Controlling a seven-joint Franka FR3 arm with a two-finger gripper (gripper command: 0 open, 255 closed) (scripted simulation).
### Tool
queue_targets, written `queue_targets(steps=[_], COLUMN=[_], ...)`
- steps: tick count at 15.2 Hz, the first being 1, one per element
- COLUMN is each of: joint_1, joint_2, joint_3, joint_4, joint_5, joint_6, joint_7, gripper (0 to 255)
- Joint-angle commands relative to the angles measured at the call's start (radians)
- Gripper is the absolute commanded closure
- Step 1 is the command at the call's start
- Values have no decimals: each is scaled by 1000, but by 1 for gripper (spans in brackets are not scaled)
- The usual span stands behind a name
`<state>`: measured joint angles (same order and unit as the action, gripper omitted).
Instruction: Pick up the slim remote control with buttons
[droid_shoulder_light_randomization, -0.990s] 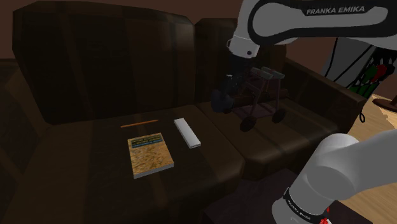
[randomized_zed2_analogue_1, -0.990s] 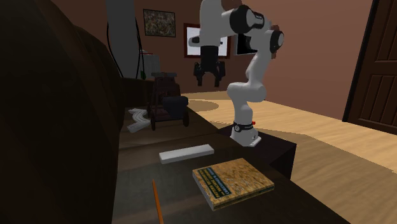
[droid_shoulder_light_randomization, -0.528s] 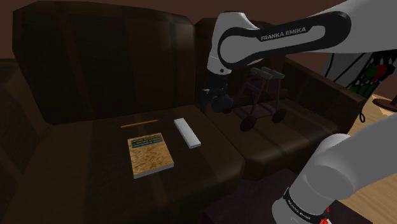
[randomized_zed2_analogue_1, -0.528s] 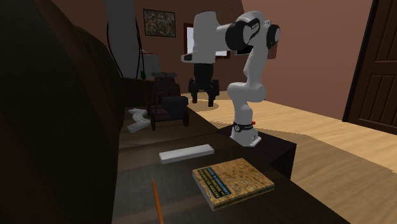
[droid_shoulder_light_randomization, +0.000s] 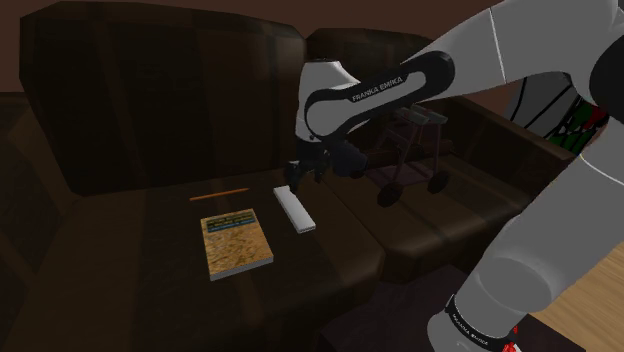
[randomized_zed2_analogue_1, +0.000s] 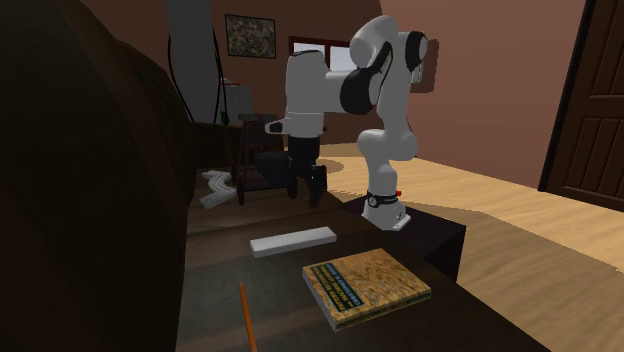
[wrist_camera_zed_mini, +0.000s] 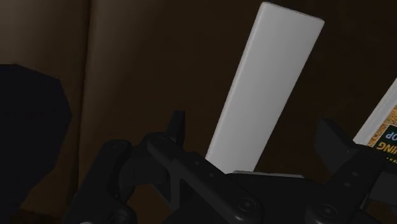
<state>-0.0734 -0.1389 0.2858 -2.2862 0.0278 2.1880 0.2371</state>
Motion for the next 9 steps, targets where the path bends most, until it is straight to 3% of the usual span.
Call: queue_targets(steps=[1, 4, 9], joint_1=[-4, -2, 1], joint_2=[82, 198, 239], joint_3=[13, 18, 15], joint_4=[36, 95, 70], joint_5=[-34, -88, -108], joint_6=[37, 79, 143], joint_7=[58, 136, 151], gripper=[0, 0, 0])
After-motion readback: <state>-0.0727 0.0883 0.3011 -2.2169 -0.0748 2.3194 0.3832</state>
